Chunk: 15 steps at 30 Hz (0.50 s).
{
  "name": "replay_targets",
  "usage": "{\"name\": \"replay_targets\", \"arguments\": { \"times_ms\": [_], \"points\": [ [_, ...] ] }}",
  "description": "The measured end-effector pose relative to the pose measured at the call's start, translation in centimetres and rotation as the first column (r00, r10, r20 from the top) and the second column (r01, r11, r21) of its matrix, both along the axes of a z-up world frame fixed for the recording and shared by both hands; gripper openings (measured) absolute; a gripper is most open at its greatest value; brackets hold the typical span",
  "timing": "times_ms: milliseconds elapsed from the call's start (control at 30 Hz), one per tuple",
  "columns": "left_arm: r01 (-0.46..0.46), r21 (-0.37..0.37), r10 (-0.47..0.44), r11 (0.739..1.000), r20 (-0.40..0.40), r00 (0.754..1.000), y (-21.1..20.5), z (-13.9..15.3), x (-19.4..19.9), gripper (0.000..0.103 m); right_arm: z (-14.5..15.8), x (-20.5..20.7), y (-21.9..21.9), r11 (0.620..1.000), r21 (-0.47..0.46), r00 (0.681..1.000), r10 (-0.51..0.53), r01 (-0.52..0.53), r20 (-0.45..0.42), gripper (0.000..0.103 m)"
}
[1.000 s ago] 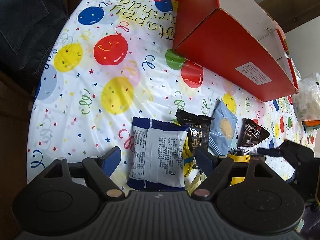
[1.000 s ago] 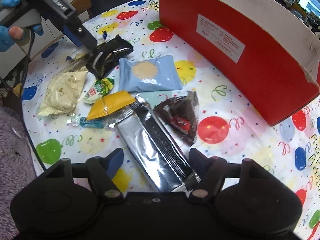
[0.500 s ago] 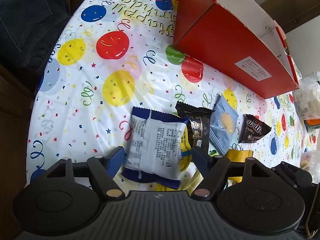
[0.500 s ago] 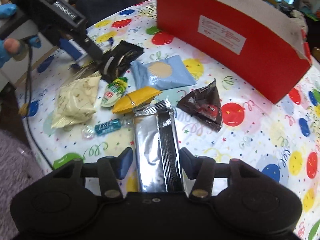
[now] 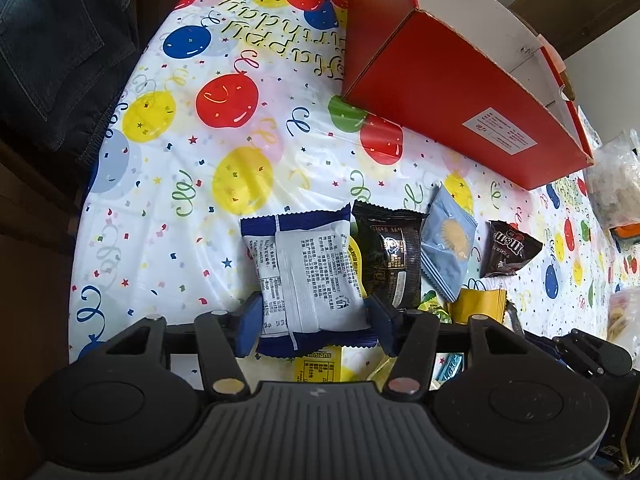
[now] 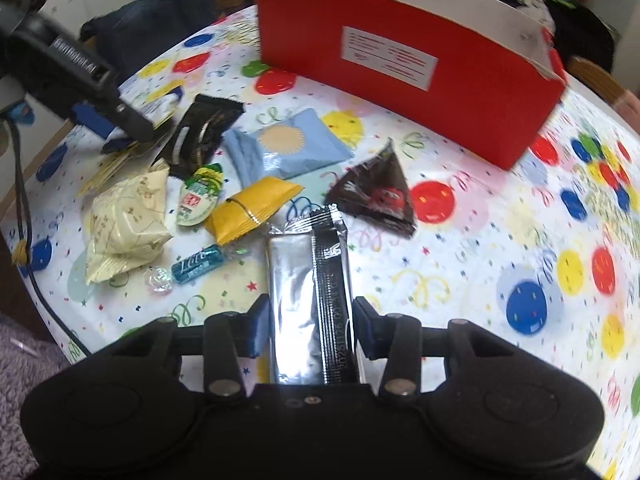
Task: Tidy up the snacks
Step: 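Grasp the white-and-blue biscuit with the left tool while the right tool grasps the silver bar, then carry the biscuit with the left tool while the right tool carries the silver bar into the box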
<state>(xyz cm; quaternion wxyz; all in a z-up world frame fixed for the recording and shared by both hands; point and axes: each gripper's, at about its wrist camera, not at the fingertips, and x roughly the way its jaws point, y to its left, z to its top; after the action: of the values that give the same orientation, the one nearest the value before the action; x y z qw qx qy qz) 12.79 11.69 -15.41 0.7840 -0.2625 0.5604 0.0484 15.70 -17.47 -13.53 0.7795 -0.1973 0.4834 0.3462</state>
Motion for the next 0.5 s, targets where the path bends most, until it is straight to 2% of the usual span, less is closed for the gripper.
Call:
{"name": "replay_targets", "arguments": {
  "times_ms": [67, 500],
  "points": [
    [0.002, 0.004, -0.002, 1.0, 0.002, 1.0, 0.1, 0.2, -0.1, 0.051, 0.4, 0.1, -0.6, 0.999, 0.023, 0.999, -0.046, 0.047, -0.011, 0.042],
    [0.017, 0.014, -0.017, 1.0, 0.029, 0.999, 0.8, 1.3, -1.3, 0.049, 3.5, -0.3, -2.9, 0.952, 0.16, 0.965, -0.255, 0.262, -0.064, 0.042]
  ]
}}
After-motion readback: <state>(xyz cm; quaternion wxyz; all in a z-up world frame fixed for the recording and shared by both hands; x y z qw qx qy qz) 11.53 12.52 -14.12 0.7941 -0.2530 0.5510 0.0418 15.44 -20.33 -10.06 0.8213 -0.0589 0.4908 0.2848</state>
